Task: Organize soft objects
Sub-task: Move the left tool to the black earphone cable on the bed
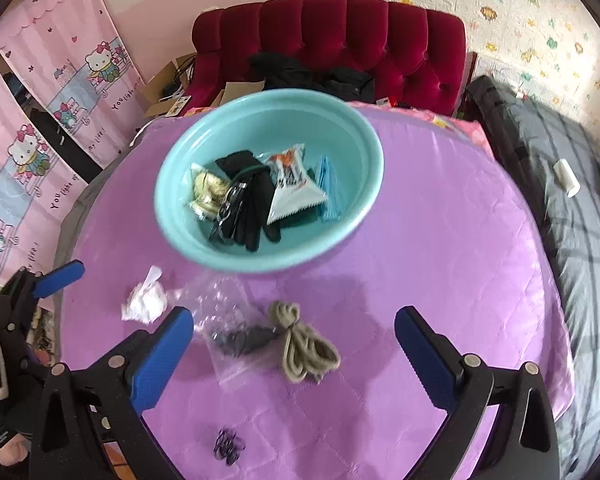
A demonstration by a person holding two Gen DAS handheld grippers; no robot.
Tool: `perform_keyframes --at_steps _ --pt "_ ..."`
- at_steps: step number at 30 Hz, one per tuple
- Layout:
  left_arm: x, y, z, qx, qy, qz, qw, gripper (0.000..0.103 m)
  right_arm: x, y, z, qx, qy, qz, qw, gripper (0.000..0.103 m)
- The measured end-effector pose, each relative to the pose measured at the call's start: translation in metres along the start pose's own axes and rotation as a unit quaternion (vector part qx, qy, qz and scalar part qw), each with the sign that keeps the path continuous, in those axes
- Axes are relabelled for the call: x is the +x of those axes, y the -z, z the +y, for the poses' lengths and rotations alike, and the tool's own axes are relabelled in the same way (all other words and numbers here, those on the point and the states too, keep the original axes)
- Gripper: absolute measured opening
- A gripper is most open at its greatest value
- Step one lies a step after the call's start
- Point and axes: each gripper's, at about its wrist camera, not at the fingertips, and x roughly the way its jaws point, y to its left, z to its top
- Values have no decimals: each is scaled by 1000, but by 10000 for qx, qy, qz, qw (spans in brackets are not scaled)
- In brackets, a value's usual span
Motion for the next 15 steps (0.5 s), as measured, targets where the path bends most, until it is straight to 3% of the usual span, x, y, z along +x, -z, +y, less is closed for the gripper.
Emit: perform_keyframes --at_steps 15 --pt "-6 73 -33 73 232 209 9995 103 7 81 3 -168 217 18 9996 103"
